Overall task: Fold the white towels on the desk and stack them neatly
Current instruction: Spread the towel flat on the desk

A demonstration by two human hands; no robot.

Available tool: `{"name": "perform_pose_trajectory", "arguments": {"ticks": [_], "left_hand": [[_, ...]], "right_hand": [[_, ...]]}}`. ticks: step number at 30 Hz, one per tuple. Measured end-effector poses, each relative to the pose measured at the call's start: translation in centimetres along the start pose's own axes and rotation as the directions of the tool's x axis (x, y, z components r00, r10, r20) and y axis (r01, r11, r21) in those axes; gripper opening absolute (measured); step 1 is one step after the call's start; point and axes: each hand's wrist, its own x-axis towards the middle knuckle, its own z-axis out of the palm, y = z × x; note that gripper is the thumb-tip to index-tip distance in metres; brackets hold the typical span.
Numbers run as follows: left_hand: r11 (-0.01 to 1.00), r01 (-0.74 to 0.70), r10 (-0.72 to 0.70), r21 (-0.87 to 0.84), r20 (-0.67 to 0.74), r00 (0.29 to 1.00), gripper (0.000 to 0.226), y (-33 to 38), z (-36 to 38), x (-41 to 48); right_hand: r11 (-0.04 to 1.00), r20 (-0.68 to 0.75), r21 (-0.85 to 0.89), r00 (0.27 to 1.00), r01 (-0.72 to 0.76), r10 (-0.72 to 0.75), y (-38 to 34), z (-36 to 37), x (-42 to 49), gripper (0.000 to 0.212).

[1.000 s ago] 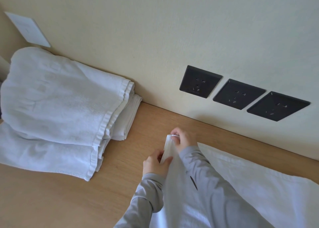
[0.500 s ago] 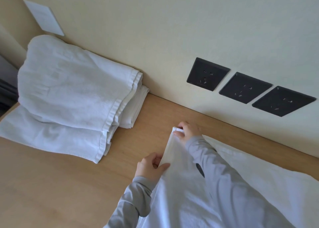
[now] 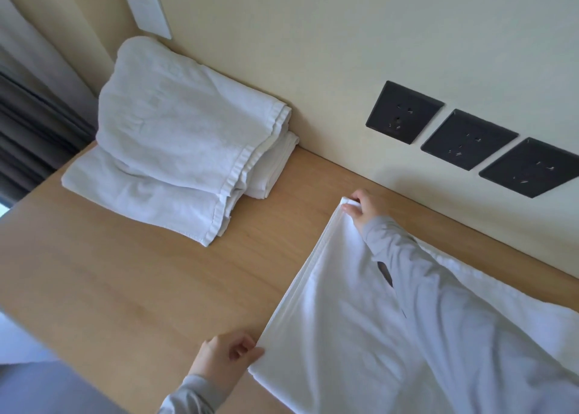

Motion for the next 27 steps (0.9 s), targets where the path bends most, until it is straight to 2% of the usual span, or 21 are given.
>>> {"name": "perform_pose_trajectory", "arguments": {"ticks": [3, 6, 10, 14, 16, 18, 23, 25, 27], "left_hand": [[0.996, -0.033, 0.03, 0.082, 0.036, 0.999, 0.02, -0.4, 0.2, -0.5], [0.985, -0.057, 0.053, 0.162, 0.03, 0.998, 0.025, -1.1, 0.7, -0.8], [0.982, -0.128, 0.137, 0.139, -0.057, 0.989, 0.027, -2.3, 0.8, -1.2], [0.978, -0.134, 0.159, 0.158, -0.16, 0.974, 0.017, -1.9, 1.4, -1.2], [0.985, -0.125, 0.148, 0.122, -0.198, 0.969, 0.015, -1.7, 1.7, -1.3], [0.989, -0.101, 0.119, 0.11, -0.178, 0.977, 0.017, -1.5, 1.9, -1.3], [0.997, 0.077, -0.071, 0.024, -0.193, 0.979, 0.038, -0.9, 2.6, -1.8], [0.993, 0.118, -0.113, 0.017, -0.176, 0.978, 0.038, -0.8, 2.3, -1.8], [0.991, 0.115, -0.124, -0.065, -0.146, 0.981, 0.038, -0.5, 1.6, -1.7]], "right_hand": [[1.0, 0.009, 0.014, 1.0, -0.003, 0.003, -0.4, 0.9, -0.1, 0.024], [1.0, -0.003, -0.006, 1.0, -0.013, 0.013, -0.6, 1.3, -0.3, 0.022], [0.997, 0.01, -0.077, 1.0, 0.011, -0.01, -0.3, 1.5, -0.3, 0.027], [0.997, 0.012, -0.068, 1.0, 0.023, -0.022, -0.3, 1.6, -0.5, 0.028], [0.998, 0.012, -0.056, 1.0, 0.029, -0.028, -0.2, 1.2, -0.6, 0.027], [0.999, 0.0, -0.04, 0.999, 0.033, -0.033, -0.3, 0.7, -0.6, 0.027], [0.998, -0.062, -0.005, 0.996, 0.067, -0.067, -0.3, 0.3, -0.9, 0.028], [0.996, -0.099, 0.026, 0.992, 0.08, -0.077, -0.2, -0.3, -1.2, 0.029], [0.994, -0.167, 0.056, 0.983, 0.092, -0.081, 0.0, -1.4, -1.6, 0.028]]}}
